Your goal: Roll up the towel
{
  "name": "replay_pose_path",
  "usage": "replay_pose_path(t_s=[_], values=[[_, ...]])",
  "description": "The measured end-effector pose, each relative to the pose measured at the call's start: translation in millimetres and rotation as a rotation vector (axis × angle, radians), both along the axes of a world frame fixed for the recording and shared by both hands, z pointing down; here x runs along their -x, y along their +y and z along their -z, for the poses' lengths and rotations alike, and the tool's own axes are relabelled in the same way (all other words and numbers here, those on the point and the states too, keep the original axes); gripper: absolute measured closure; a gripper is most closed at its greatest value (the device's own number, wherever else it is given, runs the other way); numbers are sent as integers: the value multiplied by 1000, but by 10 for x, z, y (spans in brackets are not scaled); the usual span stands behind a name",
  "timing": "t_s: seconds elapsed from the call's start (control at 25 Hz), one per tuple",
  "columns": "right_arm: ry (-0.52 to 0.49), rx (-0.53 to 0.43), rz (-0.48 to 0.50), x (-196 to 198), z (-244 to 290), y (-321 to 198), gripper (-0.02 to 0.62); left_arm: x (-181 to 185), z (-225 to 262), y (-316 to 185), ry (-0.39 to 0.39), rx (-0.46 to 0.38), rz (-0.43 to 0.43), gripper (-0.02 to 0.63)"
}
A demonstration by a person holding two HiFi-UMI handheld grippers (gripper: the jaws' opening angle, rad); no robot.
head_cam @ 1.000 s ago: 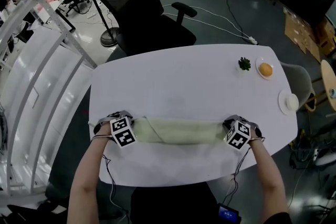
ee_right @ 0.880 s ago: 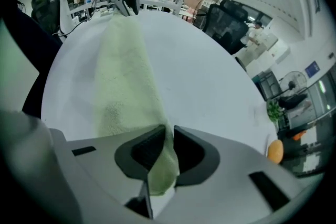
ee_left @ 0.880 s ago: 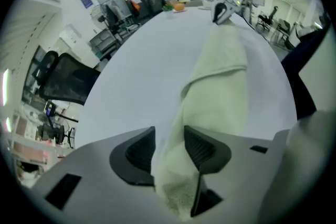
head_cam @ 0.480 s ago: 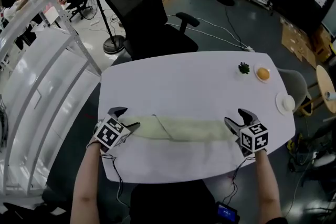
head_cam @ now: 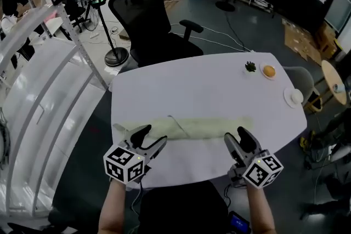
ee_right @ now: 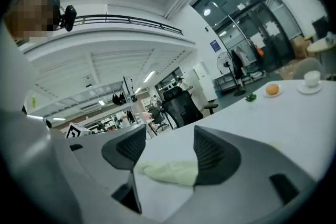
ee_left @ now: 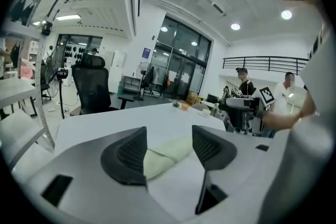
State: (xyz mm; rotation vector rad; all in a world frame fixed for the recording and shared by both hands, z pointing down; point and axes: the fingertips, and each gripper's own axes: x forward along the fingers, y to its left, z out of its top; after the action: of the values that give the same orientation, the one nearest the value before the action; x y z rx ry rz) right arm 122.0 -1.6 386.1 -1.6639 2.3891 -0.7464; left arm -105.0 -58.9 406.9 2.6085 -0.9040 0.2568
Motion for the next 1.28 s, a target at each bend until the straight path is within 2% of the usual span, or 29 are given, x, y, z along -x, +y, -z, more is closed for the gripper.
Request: replay_pose_path(t_s=[0.04, 0.16, 0.24, 0.32, 0.48, 0.56, 0.76, 0.92, 1.28], values=[[32, -13, -23, 59, 23, 96, 305, -9, 36, 67, 9, -20, 10, 322], [110, -57, -85, 185, 99, 395, 396, 4, 113, 258, 32, -106, 54, 428], [126, -78, -121, 239, 140, 581, 500, 21, 139, 389, 55, -161, 74, 509], [165, -78, -139, 289, 98, 724, 583, 4, 111, 526, 41, -193, 65, 554], [307, -51, -133, 366, -133, 891, 588, -75, -6, 740, -28, -224, 9, 583], [306, -31, -138, 361, -229, 916, 588, -91, -60, 775, -48, -225, -6, 589], [340, 12, -154, 309, -396, 929, 589, -67, -123, 779, -39, -210, 1, 591], [369, 20, -141, 300, -404, 924, 588, -56, -142, 784, -68, -221, 7, 591], [380, 28, -121, 317, -489, 860, 589, 9, -217, 751, -75, -205, 36, 591]])
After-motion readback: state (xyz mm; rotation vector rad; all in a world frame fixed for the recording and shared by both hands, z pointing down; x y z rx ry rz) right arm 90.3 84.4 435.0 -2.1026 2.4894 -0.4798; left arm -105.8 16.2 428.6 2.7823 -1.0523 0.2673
